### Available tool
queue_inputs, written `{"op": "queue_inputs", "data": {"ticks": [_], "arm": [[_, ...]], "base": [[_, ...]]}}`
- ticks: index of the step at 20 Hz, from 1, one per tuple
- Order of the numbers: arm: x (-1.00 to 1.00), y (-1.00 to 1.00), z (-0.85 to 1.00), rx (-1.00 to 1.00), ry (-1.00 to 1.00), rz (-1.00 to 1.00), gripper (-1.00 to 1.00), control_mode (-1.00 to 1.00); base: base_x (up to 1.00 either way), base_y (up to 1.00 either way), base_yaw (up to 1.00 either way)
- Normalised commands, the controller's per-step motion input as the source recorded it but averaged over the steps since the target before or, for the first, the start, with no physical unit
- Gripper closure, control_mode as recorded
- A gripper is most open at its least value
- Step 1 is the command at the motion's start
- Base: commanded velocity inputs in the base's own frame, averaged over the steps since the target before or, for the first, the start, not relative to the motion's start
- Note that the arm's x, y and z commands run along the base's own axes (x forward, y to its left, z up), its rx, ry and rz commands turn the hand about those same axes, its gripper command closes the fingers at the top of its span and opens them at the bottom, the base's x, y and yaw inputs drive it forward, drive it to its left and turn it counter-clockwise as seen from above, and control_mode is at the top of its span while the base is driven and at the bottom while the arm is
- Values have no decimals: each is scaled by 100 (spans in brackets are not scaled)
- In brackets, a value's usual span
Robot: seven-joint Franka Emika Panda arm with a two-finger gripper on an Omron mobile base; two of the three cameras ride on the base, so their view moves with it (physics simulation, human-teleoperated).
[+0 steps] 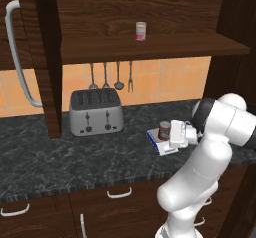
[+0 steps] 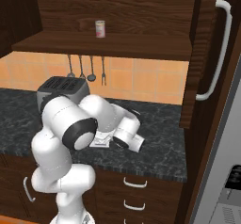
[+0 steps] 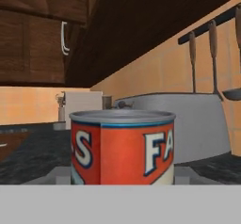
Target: Pick the canned food and place it on the digital scale for weighing, and close the cabinet.
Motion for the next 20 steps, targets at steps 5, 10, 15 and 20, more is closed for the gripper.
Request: {"op": "queue_inputs", "data": {"ticks": [5, 10, 15, 20], "arm": [[24, -2, -7, 0, 0, 0, 100, -100], [32, 2, 0, 0, 2, -4, 100, -100], [15, 8, -15, 0, 1, -1, 100, -100], [3, 33, -14, -1, 0, -6, 100, -100]], "base": [[0, 0, 0], [0, 0, 0], [0, 0, 0], [0, 0, 0]]}}
